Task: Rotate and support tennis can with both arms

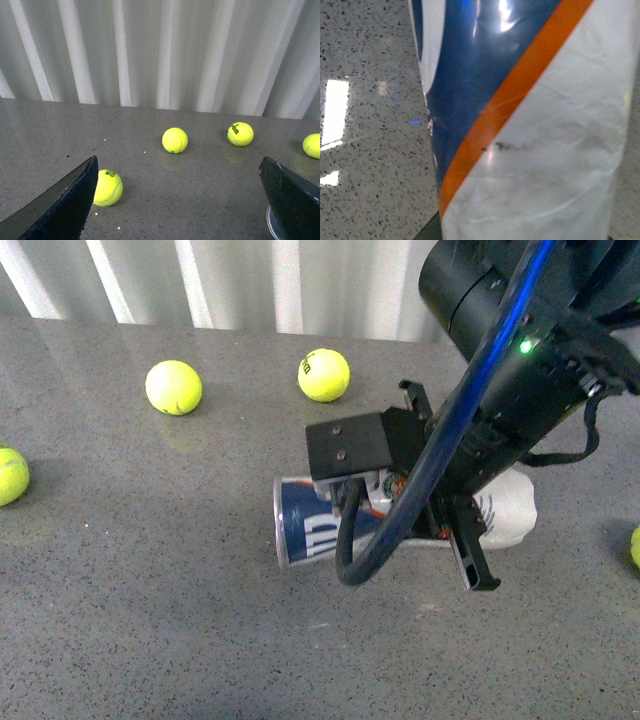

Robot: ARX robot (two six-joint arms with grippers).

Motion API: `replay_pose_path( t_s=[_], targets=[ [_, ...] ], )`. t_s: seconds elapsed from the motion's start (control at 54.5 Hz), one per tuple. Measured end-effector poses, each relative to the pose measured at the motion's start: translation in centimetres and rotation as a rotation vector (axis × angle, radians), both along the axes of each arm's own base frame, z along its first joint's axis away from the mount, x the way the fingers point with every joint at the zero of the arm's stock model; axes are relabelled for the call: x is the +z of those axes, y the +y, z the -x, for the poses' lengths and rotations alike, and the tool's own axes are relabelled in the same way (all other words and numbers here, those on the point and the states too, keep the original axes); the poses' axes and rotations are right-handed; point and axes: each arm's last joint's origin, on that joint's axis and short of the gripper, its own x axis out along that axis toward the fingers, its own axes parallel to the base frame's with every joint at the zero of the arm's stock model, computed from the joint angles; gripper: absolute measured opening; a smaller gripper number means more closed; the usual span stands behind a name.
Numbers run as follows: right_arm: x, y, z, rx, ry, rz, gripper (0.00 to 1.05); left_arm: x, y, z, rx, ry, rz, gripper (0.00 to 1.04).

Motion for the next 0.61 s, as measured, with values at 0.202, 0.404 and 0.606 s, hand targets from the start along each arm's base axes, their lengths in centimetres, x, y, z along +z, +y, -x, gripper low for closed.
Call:
replay_pose_path(
  t_s=[0.202, 0.404, 0.606],
  targets=[
    [-0.5, 0.5, -0.2, -0.009, -0.005, -0.027, 0.22, 0.0, 0.0, 0.0, 0.000, 0.000, 0.000, 0.98],
    [-0.9, 0.5, -0.2, -0.003, -0.031, -0.032, 0.22, 0.0, 0.0, 0.0, 0.000, 0.000, 0.000, 0.98],
    [-1.4, 0.4, 0.0, -0.010, -0.067, -0.052, 0.41, 0.0, 0.0, 0.0, 0.000, 0.000, 0.000, 0.98]
  ],
)
